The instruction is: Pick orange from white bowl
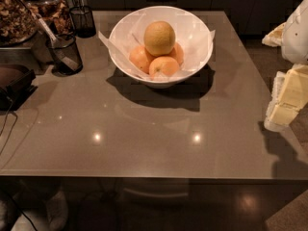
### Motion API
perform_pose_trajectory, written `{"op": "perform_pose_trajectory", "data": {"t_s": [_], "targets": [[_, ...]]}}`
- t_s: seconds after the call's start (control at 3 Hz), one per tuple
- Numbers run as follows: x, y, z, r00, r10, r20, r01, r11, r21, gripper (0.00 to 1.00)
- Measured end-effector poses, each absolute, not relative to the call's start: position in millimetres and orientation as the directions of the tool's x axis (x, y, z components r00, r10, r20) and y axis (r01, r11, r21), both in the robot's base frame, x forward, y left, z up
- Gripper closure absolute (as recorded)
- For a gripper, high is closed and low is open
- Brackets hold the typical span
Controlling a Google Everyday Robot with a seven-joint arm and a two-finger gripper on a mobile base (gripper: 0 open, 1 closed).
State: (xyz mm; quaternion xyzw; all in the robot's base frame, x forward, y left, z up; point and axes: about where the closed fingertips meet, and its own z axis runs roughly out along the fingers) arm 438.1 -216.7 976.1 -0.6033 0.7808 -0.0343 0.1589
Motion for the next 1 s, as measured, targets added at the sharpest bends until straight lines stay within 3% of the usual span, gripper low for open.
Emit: {"op": "perform_pose_trajectory", "data": {"t_s": [1.0], "targets": [[477,-175,992,-0.127,-0.97,-0.207,-0.957,0.174,-0.231,0.0]]}}
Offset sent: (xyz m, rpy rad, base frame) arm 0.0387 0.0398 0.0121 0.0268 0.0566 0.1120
